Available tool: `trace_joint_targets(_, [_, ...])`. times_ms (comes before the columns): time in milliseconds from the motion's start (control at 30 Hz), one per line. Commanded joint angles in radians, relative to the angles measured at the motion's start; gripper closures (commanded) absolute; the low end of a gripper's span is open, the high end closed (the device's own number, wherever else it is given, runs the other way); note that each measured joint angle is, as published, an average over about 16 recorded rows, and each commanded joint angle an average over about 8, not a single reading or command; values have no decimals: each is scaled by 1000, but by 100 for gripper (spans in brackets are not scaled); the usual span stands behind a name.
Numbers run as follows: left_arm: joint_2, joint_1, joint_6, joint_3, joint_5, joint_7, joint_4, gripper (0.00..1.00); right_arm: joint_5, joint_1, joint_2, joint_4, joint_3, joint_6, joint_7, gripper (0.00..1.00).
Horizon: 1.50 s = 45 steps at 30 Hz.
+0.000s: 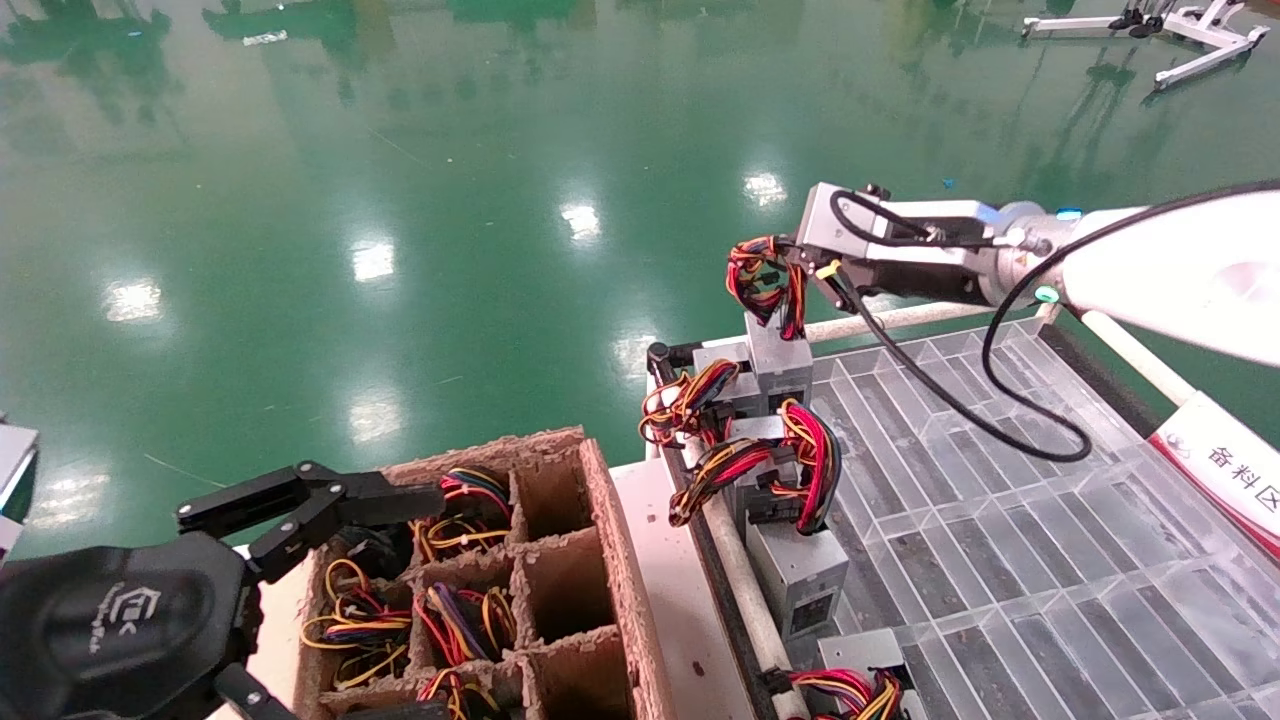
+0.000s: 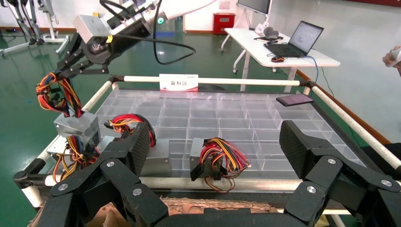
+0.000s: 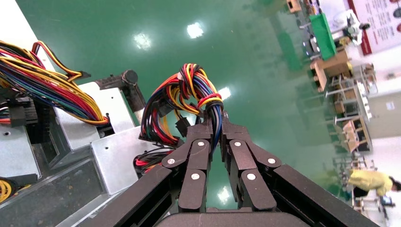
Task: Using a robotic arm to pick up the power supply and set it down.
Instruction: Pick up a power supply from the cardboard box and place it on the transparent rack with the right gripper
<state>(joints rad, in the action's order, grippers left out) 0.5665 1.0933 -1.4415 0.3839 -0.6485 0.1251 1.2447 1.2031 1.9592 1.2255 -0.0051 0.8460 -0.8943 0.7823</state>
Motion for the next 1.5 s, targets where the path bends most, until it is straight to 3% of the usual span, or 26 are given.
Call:
trace_joint_targets(33, [0, 0, 0, 0, 0, 0, 0, 0, -7, -13, 3, -3, -5, 15, 0, 100])
trace_joint_targets(433, [0, 0, 0, 0, 0, 0, 0, 0, -31, -51, -27, -3, -21, 57, 10, 100])
trace_joint_targets(1000, [0, 0, 0, 0, 0, 0, 0, 0, -49, -69, -43, 2, -34, 34, 10, 100])
trace_joint_targets(1033, [0, 0, 0, 0, 0, 0, 0, 0, -51, -73, -39, 2, -36, 35, 9, 94])
trace_joint_targets(1267, [0, 0, 0, 0, 0, 0, 0, 0, -60, -93, -23, 1, -42, 41, 1, 8])
trace_joint_targets(1300, [0, 0, 0, 0, 0, 0, 0, 0, -60, -94, -22, 1, -42, 41, 1, 1])
trace_joint_targets(1500, [0, 0, 0, 0, 0, 0, 0, 0, -62, -96, -21, 1, -42, 42, 1, 0])
